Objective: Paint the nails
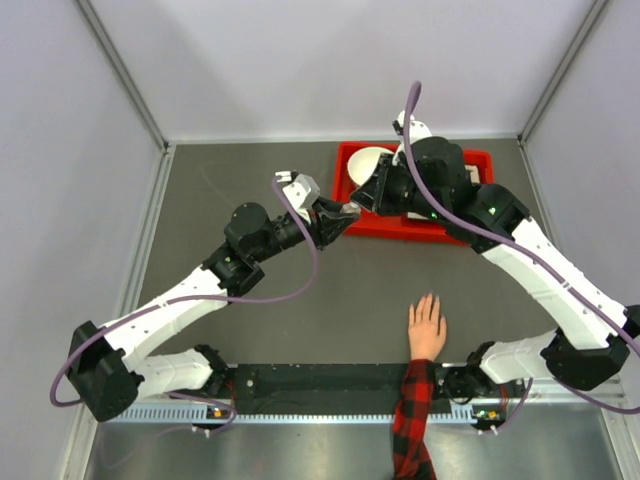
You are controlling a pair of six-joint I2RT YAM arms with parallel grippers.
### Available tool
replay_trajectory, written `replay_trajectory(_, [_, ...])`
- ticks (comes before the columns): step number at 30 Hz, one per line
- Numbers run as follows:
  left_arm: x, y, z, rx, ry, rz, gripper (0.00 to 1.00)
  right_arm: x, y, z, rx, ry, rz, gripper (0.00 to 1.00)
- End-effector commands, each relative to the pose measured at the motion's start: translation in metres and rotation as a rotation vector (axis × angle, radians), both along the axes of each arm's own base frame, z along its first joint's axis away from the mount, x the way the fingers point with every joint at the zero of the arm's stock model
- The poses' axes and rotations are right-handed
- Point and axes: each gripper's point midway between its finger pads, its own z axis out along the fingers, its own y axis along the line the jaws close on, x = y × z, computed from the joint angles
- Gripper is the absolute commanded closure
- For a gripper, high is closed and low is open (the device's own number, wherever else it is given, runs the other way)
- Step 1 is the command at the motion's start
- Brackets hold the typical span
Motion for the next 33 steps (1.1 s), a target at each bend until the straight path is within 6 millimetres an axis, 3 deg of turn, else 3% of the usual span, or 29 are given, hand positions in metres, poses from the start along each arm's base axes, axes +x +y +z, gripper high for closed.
replay_trajectory(1, [-0.006, 0.0, 0.042, -0.095, -0.034, -0.015, 1.0, -0.014, 0.004, 0.023, 0.015, -0.074, 0.088, 1.0])
replay_trajectory(3, [-0.015, 0.003, 0.049, -0.122, -0.013, -0.052, 1.0, -0.023, 0.001, 0.028, -0.022, -0.155, 0.172, 1.0])
replay_trajectory(5, [-0.026, 0.003, 0.055, -0.135, -0.006, -0.116, 1.0, -0.031, 0.0, 0.048, -0.038, -0.339, 0.286, 1.0])
replay_trajectory(6, [-0.032, 0.003, 0.057, -0.151, 0.026, -0.157, 1.0, -0.04, 0.007, 0.038, -0.044, -0.38, 0.382, 1.0])
replay_trajectory(7, [-0.037, 0.003, 0.061, -0.165, 0.03, -0.191, 1.0, -0.045, 0.01, 0.051, -0.022, -0.476, 0.425, 1.0])
replay_trajectory(9, [-0.049, 0.001, 0.064, -0.174, 0.07, -0.28, 1.0, -0.063, 0.007, 0.053, -0.044, -0.602, 0.539, 1.0])
replay_trajectory(12, [-0.064, 0.0, 0.065, -0.171, 0.092, -0.36, 1.0, -0.067, -0.002, 0.061, -0.082, -0.686, 0.565, 1.0])
replay_trajectory(20, [-0.097, 0.006, 0.066, -0.197, 0.059, -0.506, 1.0, -0.085, -0.004, 0.075, 0.0, -0.739, 0.665, 1.0])
replay_trajectory(33, [-0.116, 0.005, 0.053, -0.132, 0.06, -0.633, 1.0, -0.113, -0.006, 0.071, 0.049, -0.77, 0.865, 1.0])
